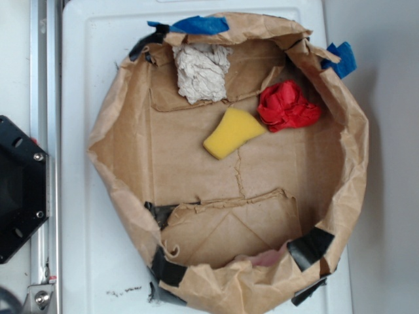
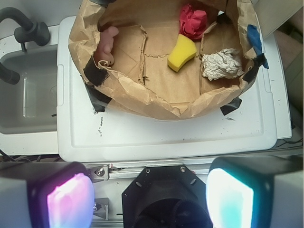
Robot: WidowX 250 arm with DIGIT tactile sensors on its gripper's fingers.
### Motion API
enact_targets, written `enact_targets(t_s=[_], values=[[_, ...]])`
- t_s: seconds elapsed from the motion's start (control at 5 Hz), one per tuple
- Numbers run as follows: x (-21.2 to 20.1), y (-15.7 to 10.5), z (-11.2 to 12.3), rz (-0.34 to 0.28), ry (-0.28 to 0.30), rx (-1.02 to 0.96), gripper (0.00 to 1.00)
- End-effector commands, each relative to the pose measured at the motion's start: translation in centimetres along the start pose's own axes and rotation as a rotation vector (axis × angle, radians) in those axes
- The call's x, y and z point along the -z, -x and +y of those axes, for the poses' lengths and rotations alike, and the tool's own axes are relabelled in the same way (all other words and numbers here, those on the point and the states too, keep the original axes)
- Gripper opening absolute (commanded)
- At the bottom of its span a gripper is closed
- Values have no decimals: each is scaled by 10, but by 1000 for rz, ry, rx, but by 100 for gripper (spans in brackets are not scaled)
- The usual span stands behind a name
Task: Grab the white paper.
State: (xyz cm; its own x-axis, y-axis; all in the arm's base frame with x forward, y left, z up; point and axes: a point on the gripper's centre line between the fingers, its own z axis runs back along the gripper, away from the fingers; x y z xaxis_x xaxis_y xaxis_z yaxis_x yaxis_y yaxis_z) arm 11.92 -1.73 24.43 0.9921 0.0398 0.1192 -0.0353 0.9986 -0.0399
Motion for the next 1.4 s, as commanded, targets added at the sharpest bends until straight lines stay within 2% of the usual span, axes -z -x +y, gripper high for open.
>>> enact_targets(t_s=[0.0,0.2,0.4,1.0,1.2], values=[[0,0,0,0,0,0,100],[7,-49,-3,-30,17,-153,100],[21,-97,5,-82,35,-404,100],[21,-97,5,-82,35,-404,100],[47,-105,12,-207,-14,-597,100]])
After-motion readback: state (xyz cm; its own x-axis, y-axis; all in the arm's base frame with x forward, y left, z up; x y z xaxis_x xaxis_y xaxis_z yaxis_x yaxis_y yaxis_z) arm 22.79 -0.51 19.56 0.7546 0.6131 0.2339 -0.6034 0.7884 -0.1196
